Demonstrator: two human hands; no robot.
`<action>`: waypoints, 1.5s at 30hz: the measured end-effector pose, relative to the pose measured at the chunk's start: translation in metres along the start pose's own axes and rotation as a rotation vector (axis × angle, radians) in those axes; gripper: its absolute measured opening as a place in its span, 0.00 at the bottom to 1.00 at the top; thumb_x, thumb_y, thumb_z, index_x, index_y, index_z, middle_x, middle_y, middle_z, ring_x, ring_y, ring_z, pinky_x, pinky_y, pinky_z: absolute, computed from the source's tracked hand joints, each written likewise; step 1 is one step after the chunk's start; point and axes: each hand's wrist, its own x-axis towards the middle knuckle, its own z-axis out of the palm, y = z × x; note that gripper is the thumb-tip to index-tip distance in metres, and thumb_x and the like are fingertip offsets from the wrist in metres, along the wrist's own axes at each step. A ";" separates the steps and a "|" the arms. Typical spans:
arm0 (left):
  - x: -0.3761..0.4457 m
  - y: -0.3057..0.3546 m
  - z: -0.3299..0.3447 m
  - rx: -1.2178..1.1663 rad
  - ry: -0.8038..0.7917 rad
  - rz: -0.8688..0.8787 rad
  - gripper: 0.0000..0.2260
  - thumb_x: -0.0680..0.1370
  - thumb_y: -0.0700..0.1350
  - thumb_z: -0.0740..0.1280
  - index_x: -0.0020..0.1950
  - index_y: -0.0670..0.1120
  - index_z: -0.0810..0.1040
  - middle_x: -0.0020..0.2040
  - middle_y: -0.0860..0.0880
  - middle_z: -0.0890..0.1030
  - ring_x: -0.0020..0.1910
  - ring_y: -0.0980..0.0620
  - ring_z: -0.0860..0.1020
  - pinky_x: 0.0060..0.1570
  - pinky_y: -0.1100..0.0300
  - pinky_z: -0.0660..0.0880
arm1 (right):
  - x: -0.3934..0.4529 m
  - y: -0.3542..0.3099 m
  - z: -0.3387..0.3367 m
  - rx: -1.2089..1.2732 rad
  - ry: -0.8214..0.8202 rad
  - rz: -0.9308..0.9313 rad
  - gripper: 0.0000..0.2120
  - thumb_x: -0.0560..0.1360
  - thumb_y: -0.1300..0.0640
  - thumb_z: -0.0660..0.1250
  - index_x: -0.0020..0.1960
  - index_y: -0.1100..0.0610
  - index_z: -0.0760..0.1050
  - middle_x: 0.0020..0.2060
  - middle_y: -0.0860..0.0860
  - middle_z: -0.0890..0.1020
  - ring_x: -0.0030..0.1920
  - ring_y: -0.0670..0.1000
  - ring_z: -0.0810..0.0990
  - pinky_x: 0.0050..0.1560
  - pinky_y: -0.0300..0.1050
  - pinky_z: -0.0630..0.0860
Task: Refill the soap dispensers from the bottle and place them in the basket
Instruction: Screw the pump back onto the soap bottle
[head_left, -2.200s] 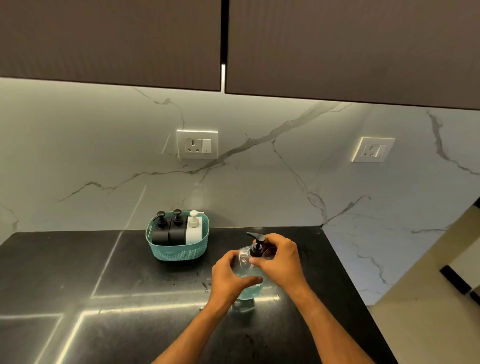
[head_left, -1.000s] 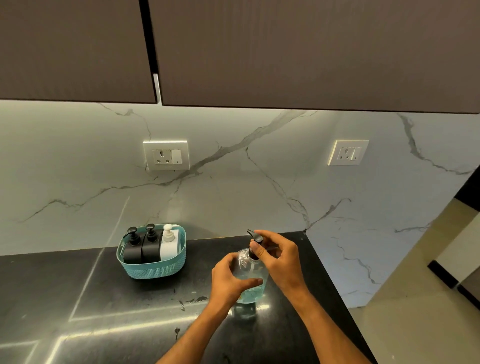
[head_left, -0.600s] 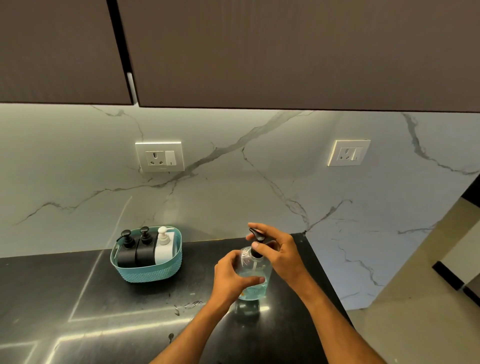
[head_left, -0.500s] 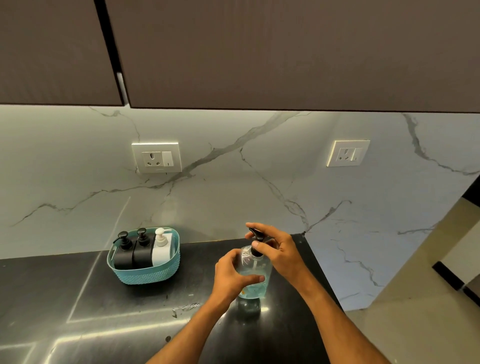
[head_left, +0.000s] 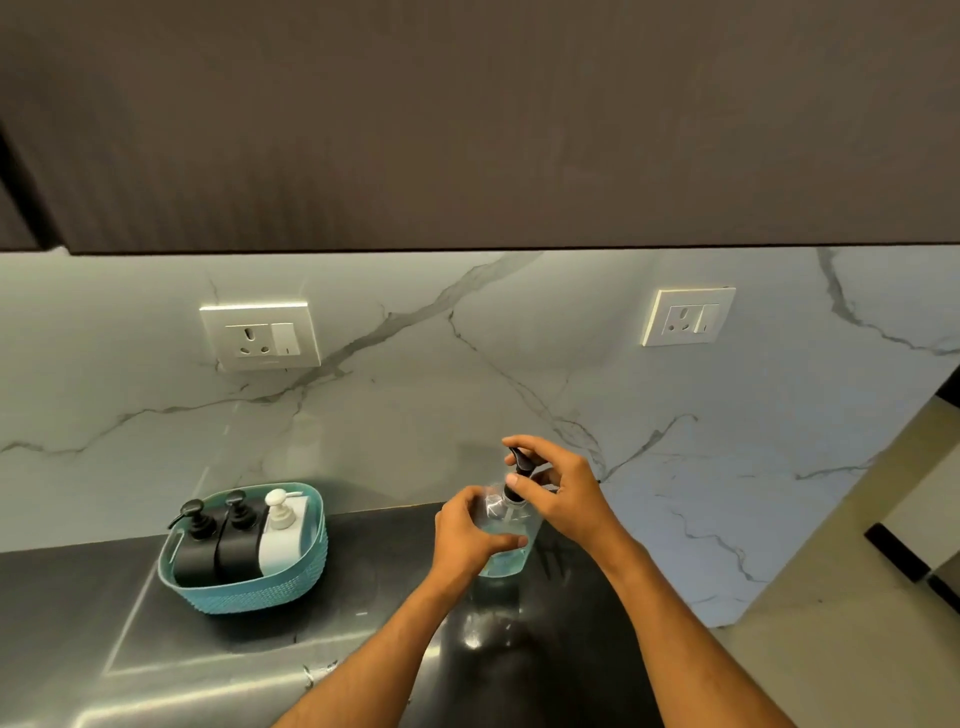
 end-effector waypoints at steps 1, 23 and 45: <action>0.005 0.000 0.002 0.002 0.001 0.004 0.30 0.56 0.53 0.87 0.54 0.55 0.80 0.50 0.55 0.84 0.51 0.54 0.83 0.54 0.51 0.84 | 0.003 0.003 -0.003 -0.002 -0.008 -0.001 0.21 0.76 0.61 0.73 0.68 0.49 0.78 0.54 0.45 0.84 0.58 0.47 0.82 0.55 0.49 0.83; 0.074 -0.014 0.032 -0.046 0.028 -0.019 0.32 0.58 0.45 0.88 0.58 0.51 0.79 0.53 0.54 0.84 0.54 0.53 0.83 0.55 0.53 0.83 | 0.062 0.055 0.006 -0.068 0.323 0.132 0.23 0.63 0.49 0.85 0.47 0.53 0.74 0.38 0.47 0.83 0.39 0.46 0.84 0.40 0.43 0.83; 0.096 -0.025 0.033 -0.109 -0.042 -0.011 0.32 0.62 0.44 0.86 0.63 0.49 0.78 0.58 0.52 0.84 0.59 0.52 0.82 0.61 0.49 0.81 | 0.049 0.096 0.010 -0.046 0.118 0.207 0.29 0.68 0.61 0.81 0.67 0.50 0.78 0.63 0.43 0.80 0.64 0.46 0.79 0.60 0.44 0.81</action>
